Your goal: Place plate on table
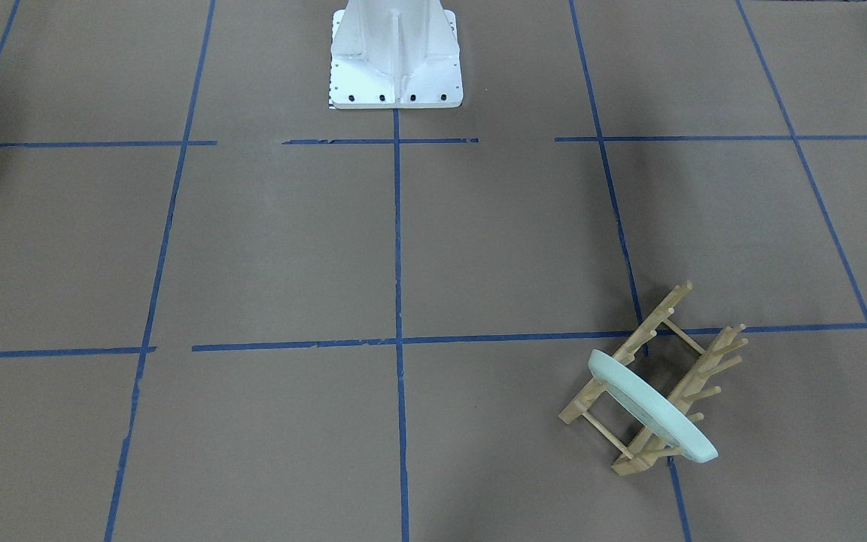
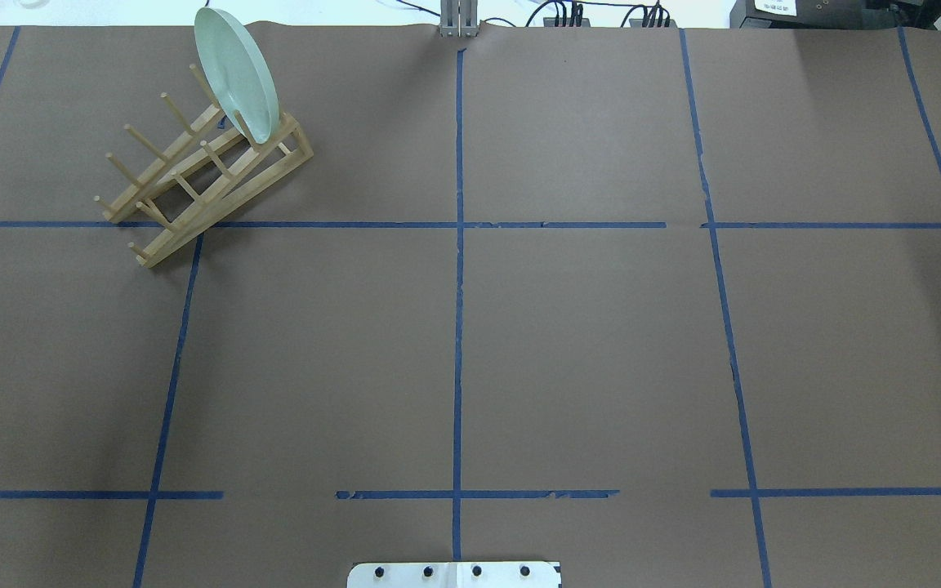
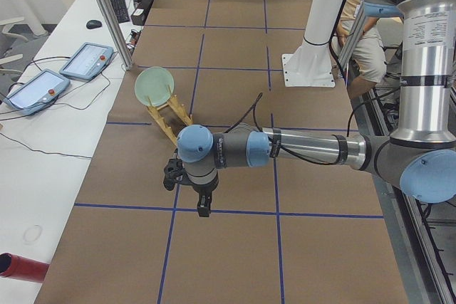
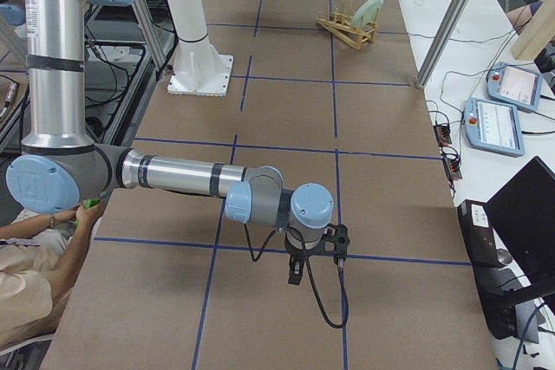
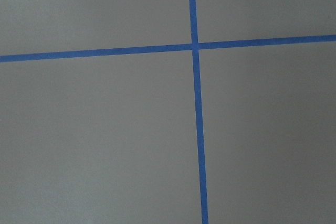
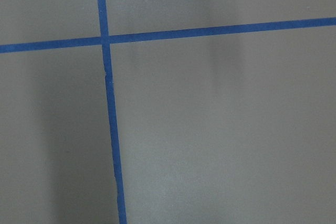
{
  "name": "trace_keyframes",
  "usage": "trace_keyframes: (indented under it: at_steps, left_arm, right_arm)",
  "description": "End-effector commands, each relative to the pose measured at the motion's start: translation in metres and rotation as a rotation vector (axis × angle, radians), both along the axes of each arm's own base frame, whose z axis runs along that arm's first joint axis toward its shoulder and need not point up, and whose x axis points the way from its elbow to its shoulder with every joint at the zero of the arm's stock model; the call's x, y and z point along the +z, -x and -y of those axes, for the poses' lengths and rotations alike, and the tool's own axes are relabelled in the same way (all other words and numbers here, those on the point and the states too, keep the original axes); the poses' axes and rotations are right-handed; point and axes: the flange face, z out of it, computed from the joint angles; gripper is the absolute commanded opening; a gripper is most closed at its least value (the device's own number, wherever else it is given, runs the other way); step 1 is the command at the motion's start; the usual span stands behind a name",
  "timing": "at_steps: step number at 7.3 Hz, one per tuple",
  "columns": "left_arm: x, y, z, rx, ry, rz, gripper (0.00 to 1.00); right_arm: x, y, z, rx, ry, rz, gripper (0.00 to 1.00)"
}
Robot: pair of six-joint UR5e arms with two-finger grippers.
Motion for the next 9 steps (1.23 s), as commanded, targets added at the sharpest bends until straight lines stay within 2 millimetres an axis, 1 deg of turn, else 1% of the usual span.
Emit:
trace_keyframes:
  at_steps: [1, 2, 3, 4, 5, 6, 7, 8, 9]
  left_arm:
    - [-0.019, 0.0, 0.01, -0.002, -0.03, -0.006, 1.0]
    - [-0.02, 0.0, 0.012, -0.006, -0.029, 0.003, 1.0]
    - [-0.009, 0.0, 0.009, -0.003, -0.014, 0.003, 1.0]
    - [-0.006, 0.0, 0.006, -0.004, -0.012, -0.005, 1.0]
    - [-0.01, -0.003, 0.006, -0.004, -0.026, -0.049, 1.0]
    - [-0.026, -0.007, 0.017, -0.046, -0.017, -0.094, 1.0]
    - [-0.049, -0.012, 0.036, -0.134, -0.026, -0.14, 1.0]
    - [-0.074, -0.021, 0.045, -0.258, -0.012, -0.23, 1.0]
    - [-0.088, -0.048, 0.051, -0.327, 0.005, -0.281, 1.0]
  right_arm:
    - [0.001, 0.0, 0.0, 0.0, 0.002, 0.0, 1.0]
    - [0.0, 0.0, 0.0, 0.0, 0.0, 0.0, 1.0]
    - [0.001, 0.0, 0.0, 0.0, 0.002, 0.0, 1.0]
    - [0.001, 0.0, 0.0, 0.0, 0.002, 0.0, 1.0]
    - [0.001, 0.0, 0.0, 0.0, 0.002, 0.0, 1.0]
    - [0.001, 0.0, 0.0, 0.0, 0.002, 0.0, 1.0]
    - [0.001, 0.0, 0.0, 0.0, 0.002, 0.0, 1.0]
    - [0.001, 0.0, 0.0, 0.0, 0.002, 0.0, 1.0]
    - [0.001, 0.0, 0.0, 0.0, 0.002, 0.0, 1.0]
